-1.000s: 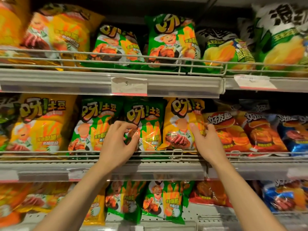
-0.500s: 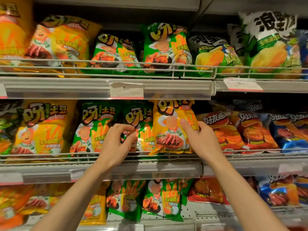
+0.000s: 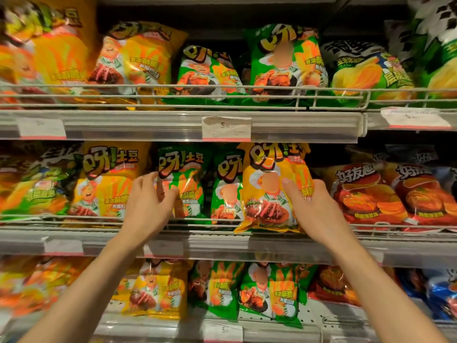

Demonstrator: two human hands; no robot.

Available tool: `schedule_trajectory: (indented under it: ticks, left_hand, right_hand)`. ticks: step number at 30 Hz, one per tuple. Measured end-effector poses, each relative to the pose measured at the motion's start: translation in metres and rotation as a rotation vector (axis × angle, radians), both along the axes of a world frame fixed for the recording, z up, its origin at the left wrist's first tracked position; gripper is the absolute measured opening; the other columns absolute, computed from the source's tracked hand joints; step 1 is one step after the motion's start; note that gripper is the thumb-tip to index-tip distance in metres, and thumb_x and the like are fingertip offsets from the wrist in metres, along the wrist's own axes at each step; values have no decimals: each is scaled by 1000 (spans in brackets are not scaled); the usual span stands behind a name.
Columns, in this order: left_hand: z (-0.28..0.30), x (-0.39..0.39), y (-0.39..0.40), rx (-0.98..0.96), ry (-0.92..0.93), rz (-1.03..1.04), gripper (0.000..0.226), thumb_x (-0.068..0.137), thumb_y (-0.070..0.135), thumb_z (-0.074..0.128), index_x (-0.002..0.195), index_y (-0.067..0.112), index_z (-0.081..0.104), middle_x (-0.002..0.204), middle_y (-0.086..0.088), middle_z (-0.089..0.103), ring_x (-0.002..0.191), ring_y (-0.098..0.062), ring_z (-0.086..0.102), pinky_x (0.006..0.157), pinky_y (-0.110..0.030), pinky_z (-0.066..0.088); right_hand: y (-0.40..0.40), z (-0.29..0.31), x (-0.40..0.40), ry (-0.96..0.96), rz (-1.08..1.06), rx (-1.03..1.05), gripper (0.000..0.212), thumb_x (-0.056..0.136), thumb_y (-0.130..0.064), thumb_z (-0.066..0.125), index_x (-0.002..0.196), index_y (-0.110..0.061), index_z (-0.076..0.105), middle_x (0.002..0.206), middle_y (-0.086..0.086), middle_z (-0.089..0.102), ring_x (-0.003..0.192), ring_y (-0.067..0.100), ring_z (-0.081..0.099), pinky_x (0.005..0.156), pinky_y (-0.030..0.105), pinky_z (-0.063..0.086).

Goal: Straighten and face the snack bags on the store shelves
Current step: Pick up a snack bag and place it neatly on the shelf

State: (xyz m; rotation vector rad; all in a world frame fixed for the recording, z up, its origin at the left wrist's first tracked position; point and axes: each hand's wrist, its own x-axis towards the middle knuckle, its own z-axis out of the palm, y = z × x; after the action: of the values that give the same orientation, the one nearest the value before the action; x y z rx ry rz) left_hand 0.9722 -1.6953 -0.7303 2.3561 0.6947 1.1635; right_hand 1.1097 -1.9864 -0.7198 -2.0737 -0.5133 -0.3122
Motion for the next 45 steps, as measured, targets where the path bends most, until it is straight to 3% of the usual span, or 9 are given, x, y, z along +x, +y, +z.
schedule_trajectory:
  ticks: [3, 7, 13, 20, 25, 30, 34, 38, 45]
  left_hand:
    - [-4, 5, 6, -84, 163, -83, 77, 101, 55, 49, 158, 10, 24, 157, -17, 40, 141, -32, 42, 114, -50, 39]
    - [1, 9, 13, -91, 110, -98, 84, 97, 56, 57, 159, 13, 20, 127, -8, 64, 101, -22, 63, 85, -38, 50]
    - [4, 11, 17, -38, -67, -82, 94, 87, 67, 66, 158, 15, 30, 147, -14, 50, 129, -29, 52, 101, -43, 46]
    - [13, 7, 17, -83, -210, -52, 85, 89, 67, 62, 154, 18, 37, 150, -11, 50, 135, -29, 48, 107, -47, 44]
    - [11, -10, 8, -127, -270, -86, 82, 89, 68, 61, 154, 25, 38, 152, -5, 49, 125, -16, 49, 98, -36, 42]
    - [12, -20, -28, -147, -308, -140, 78, 87, 73, 59, 151, 31, 40, 145, 1, 53, 122, -17, 52, 98, -39, 47]
    - [14, -17, -63, -162, -325, -196, 76, 85, 74, 60, 147, 33, 43, 139, 3, 57, 122, -20, 57, 102, -49, 51]
    - [15, -2, -93, -144, -313, -238, 80, 79, 81, 57, 143, 35, 44, 132, 8, 57, 118, -16, 58, 99, -43, 51]
    - [16, 47, -151, -6, -221, -206, 76, 81, 82, 57, 139, 33, 46, 130, 7, 57, 115, -14, 56, 86, -37, 49]
  right_hand:
    - [1, 1, -1, -2, 8, 10, 73, 88, -82, 39, 124, -20, 46, 99, -4, 64, 91, 23, 63, 80, 43, 49]
    - [0, 2, 0, -3, 17, 7, 70, 89, -82, 39, 122, -20, 47, 95, -4, 65, 87, 18, 63, 80, 43, 50]
    - [1, -1, 2, 0, 0, 22, 66, 89, -82, 39, 117, -23, 47, 93, -6, 65, 81, 10, 61, 65, 34, 43]
    - [0, -5, 5, -10, -6, 23, 71, 88, -83, 38, 121, -21, 48, 90, -5, 66, 78, 12, 63, 61, 32, 43]
    - [-1, -4, 4, 17, 6, 39, 77, 89, -82, 40, 128, -17, 48, 92, -3, 66, 84, 17, 64, 73, 40, 49]
    - [-7, 0, 1, 22, 63, 135, 52, 90, -76, 49, 102, -26, 56, 87, -4, 69, 76, 12, 67, 63, 34, 47]
    - [-25, 2, 2, 16, 88, 191, 47, 90, -73, 53, 100, -28, 59, 87, -4, 72, 72, 7, 68, 61, 32, 47]
    - [-61, 6, 10, 2, 49, 222, 46, 89, -72, 55, 96, -28, 60, 83, -4, 70, 63, -4, 65, 59, 31, 44]
    - [-133, 2, 42, 6, -91, 224, 48, 84, -78, 56, 99, -32, 58, 87, -16, 65, 77, 1, 61, 63, 30, 44]
